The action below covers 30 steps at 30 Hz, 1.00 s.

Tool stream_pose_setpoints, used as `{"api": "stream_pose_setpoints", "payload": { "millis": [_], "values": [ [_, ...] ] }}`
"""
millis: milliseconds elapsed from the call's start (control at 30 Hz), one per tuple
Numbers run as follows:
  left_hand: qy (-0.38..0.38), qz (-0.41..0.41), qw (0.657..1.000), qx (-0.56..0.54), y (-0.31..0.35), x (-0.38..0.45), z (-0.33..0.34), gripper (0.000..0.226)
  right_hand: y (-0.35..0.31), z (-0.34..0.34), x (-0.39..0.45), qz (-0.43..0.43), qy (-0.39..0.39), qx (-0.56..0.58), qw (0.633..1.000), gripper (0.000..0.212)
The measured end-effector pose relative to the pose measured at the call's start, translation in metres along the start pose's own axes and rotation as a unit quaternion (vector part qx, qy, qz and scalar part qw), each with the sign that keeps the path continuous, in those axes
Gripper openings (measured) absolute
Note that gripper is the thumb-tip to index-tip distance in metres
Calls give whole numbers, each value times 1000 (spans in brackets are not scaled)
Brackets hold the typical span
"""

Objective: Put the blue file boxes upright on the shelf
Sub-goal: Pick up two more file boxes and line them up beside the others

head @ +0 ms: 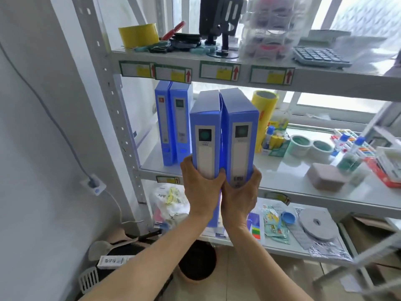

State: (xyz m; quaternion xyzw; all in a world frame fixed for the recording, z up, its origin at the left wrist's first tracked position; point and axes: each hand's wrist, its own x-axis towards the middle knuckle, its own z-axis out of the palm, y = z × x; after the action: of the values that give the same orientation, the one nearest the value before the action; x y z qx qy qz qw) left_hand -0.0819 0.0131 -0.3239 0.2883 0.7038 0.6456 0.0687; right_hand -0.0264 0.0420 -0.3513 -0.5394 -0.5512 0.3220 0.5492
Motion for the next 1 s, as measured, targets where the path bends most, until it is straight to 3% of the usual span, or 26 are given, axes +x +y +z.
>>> {"api": "stream_pose_setpoints", "payload": {
  "millis": [167,500,1000],
  "values": [
    [20,28,999,-1,-4,54,34,75,2,42,48,-38,-8,75,996,63],
    [23,30,999,26,-28,135,90,79,27,115,126,-50,-57,99,992,62],
    [-2,-41,997,-68,-64,160,119,82,74,147,156,-57,-125,82,987,75]
  ]
}}
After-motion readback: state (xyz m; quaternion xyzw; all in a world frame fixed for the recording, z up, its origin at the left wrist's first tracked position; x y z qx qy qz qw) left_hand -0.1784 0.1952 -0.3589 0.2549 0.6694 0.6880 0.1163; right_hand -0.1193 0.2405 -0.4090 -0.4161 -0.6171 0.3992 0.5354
